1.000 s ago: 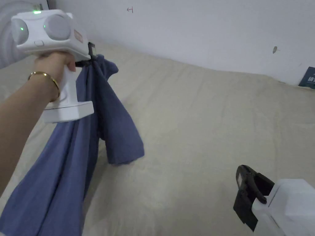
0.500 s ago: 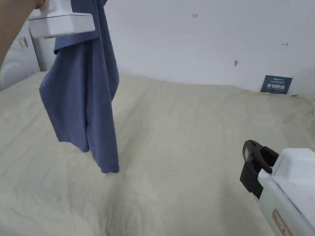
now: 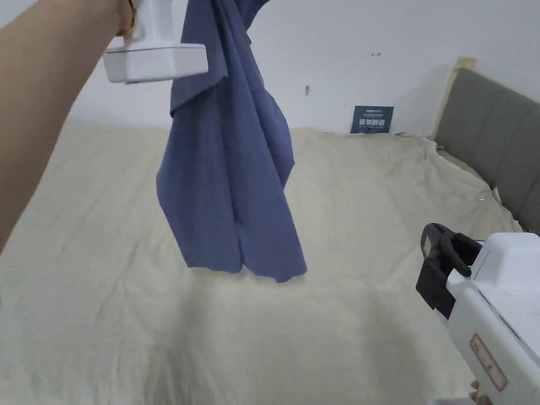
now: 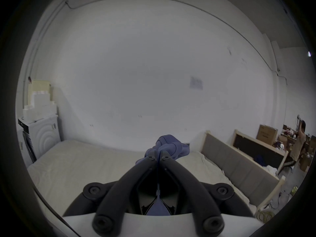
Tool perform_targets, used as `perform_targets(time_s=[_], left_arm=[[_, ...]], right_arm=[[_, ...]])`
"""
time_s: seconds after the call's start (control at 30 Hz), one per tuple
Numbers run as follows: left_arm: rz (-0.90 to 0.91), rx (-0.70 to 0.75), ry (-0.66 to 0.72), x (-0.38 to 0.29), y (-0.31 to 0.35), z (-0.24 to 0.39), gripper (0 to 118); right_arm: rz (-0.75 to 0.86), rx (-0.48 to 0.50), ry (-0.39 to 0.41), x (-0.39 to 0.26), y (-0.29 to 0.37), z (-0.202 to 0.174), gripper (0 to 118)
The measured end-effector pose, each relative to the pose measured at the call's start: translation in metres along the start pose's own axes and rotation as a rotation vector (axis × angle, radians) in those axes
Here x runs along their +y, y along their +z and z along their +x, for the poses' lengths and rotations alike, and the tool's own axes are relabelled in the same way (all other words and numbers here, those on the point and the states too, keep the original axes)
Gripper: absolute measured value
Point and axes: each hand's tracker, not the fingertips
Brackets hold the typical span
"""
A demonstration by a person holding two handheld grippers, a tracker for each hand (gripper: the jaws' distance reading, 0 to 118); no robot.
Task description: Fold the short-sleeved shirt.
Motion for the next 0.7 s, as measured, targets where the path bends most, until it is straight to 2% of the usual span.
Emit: perform_targets(time_s=[0.3,0.47,0.63,0.7], left_arm=[[-0.334,-0.124,-0.028,-0.168,-0.090,0.051,0],[-0.564,-0.167,-0.036,-0.286,-0.113,0.082,0],[-0.785,-0.144,-0.060,-0.376,-0.122,0.092,0],[-0.861,-0.160,-0.115,-0.404,-0.120,0.096,0]], right_arm=[[-0.044,-0.051,-0.012,-0.011,-0.005,0.013,0],[-0.095,-0.065,-0.026,-0.026,-0.020,0.017,0],[-0.138,-0.074,-0.037,-0.038,-0.029,0.022,0],[-0.152,-0.076,-0.043,-0.042,-0.033,0.023,0]])
